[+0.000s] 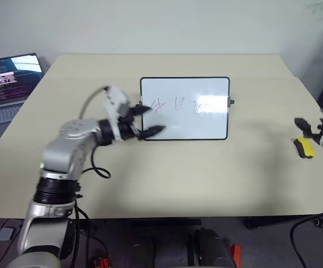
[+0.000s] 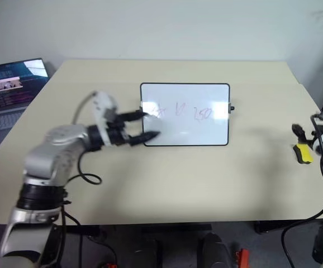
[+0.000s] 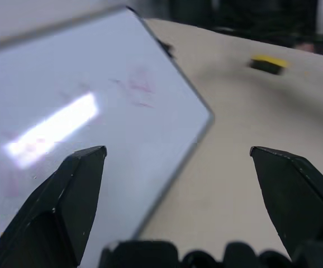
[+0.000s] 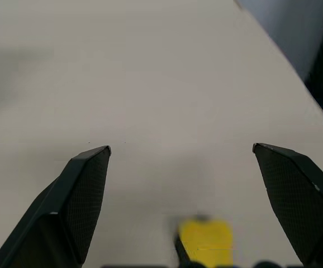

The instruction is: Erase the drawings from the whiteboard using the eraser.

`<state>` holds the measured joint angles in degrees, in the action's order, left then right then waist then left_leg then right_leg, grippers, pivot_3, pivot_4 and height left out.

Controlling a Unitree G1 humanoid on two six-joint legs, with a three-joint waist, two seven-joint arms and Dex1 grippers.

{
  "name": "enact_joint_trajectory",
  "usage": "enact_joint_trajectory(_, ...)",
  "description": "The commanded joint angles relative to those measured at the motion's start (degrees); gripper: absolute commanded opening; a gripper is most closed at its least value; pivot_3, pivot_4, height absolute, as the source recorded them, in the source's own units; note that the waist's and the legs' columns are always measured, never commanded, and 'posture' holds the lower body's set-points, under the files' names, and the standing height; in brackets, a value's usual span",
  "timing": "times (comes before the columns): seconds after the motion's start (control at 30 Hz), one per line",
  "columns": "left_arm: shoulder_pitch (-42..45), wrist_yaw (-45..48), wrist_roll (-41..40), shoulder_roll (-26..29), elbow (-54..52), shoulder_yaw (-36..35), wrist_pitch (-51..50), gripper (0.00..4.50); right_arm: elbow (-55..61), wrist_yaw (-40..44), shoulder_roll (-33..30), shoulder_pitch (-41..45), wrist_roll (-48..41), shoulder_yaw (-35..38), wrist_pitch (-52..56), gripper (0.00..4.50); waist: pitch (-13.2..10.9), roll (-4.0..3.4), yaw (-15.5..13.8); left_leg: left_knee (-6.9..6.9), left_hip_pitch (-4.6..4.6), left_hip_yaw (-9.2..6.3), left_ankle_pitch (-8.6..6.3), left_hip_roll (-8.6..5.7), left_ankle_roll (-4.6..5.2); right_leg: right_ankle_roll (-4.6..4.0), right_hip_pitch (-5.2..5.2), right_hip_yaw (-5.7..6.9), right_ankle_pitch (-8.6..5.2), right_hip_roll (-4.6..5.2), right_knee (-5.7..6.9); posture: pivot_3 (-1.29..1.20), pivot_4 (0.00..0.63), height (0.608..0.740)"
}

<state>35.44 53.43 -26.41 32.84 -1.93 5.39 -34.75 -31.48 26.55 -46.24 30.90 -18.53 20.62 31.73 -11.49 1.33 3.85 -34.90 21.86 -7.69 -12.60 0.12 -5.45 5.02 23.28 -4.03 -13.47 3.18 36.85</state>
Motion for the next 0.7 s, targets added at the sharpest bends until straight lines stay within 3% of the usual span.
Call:
enact_joint_trajectory(0.03,1.4,-0.4,1.5,-1.3,-0.6,1.3,0.6,4.50,-2.6,2.0,-2.1,2.5,0.8,0.1,-0.8,4.47,0.0,0.00,0.6,0.00,0.00,0.02,0.00,0.00,0.00,0.00,0.01,-0.02,0.00,0.00,0.00,0.00,0.150,0.740)
enact_joint_trajectory(0.43,0.4,-2.4,2.1,-7.4,-4.1,4.0,-0.5,4.50,-6.9,4.8,-2.1,3.6,1.8,-0.2,-0.5,4.47,0.0,0.00,1.0,-0.01,0.01,0.02,0.00,-0.01,0.00,0.02,0.01,-0.04,0.00,0.00,-0.01,0.00,0.150,0.740)
enact_joint_trajectory(0.7,5.8,-2.4,4.0,-9.5,-6.4,6.9,0.3,4.50,-7.0,4.8,-2.5,3.3,2.2,-0.4,0.8,4.47,0.0,0.00,0.9,-0.04,0.03,0.02,0.00,-0.03,0.00,0.02,0.01,-0.04,0.01,0.01,-0.01,0.00,0.150,0.740)
